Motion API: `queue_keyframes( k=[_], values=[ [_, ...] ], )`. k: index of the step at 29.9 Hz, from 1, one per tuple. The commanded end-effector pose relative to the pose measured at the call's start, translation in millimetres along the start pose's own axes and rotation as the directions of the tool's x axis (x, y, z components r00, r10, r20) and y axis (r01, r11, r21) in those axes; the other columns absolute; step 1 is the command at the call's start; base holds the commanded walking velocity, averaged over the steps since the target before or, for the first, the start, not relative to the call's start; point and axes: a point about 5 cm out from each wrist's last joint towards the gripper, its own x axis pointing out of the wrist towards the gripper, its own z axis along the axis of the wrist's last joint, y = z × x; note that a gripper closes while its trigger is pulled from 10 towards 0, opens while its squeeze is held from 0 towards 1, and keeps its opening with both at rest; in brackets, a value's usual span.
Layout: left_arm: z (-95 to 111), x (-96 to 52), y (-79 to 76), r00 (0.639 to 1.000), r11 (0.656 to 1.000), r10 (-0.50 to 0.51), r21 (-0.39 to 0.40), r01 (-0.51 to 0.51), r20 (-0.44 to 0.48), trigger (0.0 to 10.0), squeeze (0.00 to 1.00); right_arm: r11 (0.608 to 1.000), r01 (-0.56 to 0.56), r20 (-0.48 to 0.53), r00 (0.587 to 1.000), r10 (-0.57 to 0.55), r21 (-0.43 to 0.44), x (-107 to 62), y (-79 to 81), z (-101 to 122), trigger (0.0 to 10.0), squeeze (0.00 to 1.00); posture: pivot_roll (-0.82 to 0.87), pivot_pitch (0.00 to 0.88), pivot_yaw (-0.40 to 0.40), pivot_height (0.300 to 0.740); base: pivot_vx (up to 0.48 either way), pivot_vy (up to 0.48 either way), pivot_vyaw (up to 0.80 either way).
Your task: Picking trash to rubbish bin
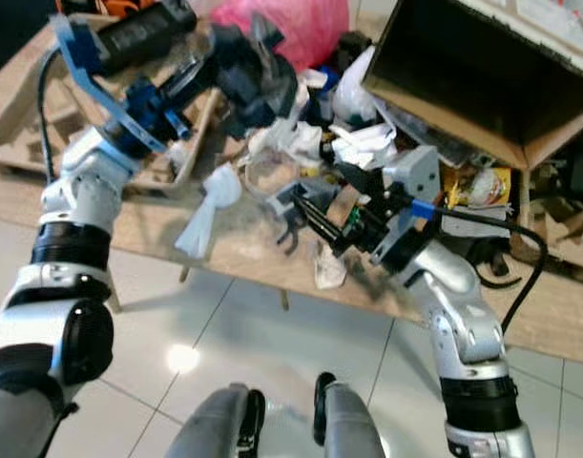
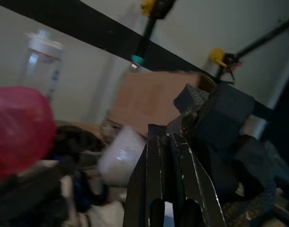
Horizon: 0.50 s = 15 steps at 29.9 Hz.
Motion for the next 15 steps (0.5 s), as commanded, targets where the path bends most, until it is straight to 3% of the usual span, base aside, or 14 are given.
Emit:
queue_keyframes(
  k=[1,2,9,15],
  values=[
    [-10,0.6,-8.7,0.998,0.998,-0.056,-0.034,0.055,-0.029,10.0,0.00,0.999,0.017,0.013,1.000,-0.018,0.027,-8.7,-2.8,-2,10.0,0.00,0.12,0.158,-0.014,0.740,0.000,0.000,0.00],
    [-22,-0.3,-18.2,0.995,0.994,-0.087,-0.069,0.083,-0.056,10.0,0.00,0.998,0.030,0.041,0.999,-0.032,0.053,-14.7,-5.4,0,10.0,0.00,0.12,0.156,-0.016,0.740,0.000,0.000,0.00],
    [-34,0.7,-27.9,0.994,0.991,-0.082,-0.114,0.074,-0.074,10.0,0.00,0.996,0.052,0.076,0.995,-0.058,0.077,-23.7,-10.6,4,10.0,0.00,0.12,0.147,-0.016,0.740,0.000,0.000,0.00],
    [-44,1.6,-36.3,0.993,0.987,-0.075,-0.147,0.062,-0.091,10.0,0.00,0.995,0.056,0.034,0.998,-0.060,0.085,-32.7,-12.2,-4,10.0,0.00,0.11,0.136,-0.015,0.740,-0.323,0.000,0.00]
  ],
)
